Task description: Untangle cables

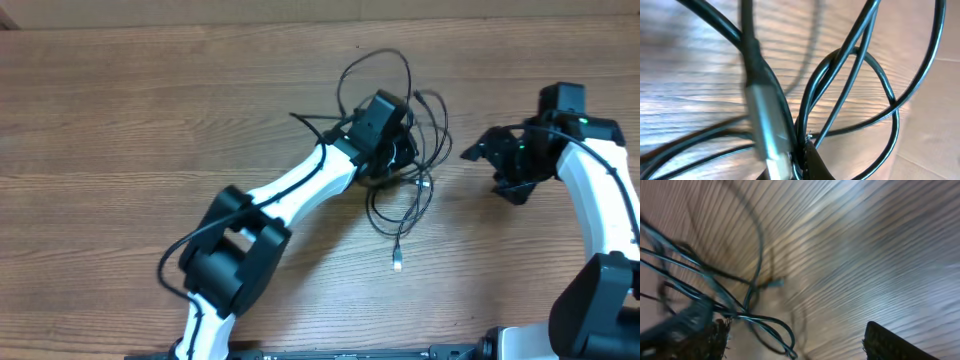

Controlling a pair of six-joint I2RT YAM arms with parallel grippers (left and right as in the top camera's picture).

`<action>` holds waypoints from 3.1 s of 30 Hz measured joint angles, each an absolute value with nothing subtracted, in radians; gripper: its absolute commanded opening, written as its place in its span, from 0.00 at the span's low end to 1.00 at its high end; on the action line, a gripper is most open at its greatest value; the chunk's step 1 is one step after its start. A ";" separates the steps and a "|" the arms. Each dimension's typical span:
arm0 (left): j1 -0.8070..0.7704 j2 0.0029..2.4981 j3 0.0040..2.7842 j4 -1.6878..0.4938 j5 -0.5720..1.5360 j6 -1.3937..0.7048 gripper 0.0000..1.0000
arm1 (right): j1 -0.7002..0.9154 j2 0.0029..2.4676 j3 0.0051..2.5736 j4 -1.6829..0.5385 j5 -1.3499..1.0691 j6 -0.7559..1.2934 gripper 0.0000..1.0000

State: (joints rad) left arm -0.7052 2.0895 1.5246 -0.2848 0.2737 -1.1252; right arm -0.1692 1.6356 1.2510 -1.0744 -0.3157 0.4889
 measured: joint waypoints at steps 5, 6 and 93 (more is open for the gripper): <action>-0.707 2.029 1.525 -0.288 0.253 -1.095 0.04 | -0.062 1.634 1.168 -0.963 -0.370 0.535 0.84; -0.706 2.029 1.525 -0.290 0.251 -1.090 0.04 | -0.047 1.634 1.155 -0.943 -0.374 0.550 0.83; -0.573 2.004 1.525 -0.625 0.181 -0.699 0.61 | 0.126 1.811 1.111 -0.635 -0.300 0.628 0.21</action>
State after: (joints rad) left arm -0.5732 2.0045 1.5246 -0.6247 0.1814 -0.6991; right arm 0.1257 1.8114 1.1114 -0.6350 -0.3004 0.6277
